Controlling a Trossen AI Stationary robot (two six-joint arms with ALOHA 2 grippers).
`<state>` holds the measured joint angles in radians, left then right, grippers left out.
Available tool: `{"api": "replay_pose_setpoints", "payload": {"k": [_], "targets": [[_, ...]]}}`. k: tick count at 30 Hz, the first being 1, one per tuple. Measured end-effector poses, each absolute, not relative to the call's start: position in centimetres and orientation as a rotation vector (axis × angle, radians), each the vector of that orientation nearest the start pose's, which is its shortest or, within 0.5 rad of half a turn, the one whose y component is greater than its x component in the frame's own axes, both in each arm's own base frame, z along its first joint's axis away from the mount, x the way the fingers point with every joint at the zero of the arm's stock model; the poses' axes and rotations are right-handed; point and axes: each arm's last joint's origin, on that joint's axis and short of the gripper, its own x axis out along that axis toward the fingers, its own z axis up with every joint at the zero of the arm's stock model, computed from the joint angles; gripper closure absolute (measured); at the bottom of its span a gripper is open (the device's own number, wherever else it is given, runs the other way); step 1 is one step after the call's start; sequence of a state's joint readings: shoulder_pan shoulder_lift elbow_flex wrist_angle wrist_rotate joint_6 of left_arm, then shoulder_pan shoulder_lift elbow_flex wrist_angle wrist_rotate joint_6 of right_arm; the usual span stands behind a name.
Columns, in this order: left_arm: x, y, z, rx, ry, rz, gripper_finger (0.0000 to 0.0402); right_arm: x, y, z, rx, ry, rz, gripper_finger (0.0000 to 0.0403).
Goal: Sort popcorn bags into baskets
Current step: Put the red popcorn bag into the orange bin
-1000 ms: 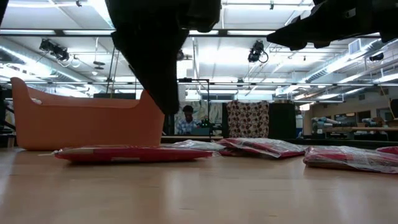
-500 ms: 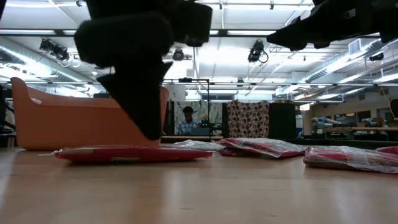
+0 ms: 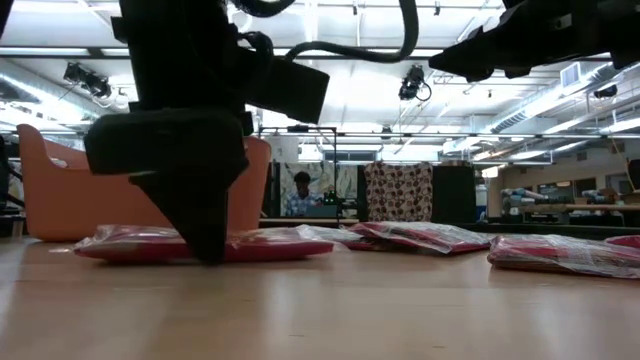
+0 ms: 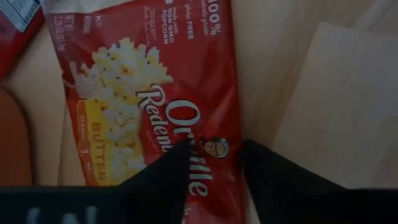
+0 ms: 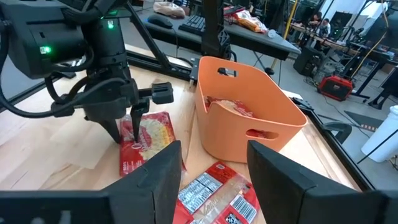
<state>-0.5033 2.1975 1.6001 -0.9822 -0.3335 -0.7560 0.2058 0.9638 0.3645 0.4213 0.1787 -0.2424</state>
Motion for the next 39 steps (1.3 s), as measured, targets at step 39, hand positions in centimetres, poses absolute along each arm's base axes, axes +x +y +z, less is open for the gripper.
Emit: {"api": "replay_pose_setpoints", "payload": {"k": [39], "targets": [[30.0, -11.1, 31.4, 0.151, 1.283, 0.599, 0.0394, 19.7, 3.7, 21.5, -0.270, 0.166, 0.068, 0.0216]]}}
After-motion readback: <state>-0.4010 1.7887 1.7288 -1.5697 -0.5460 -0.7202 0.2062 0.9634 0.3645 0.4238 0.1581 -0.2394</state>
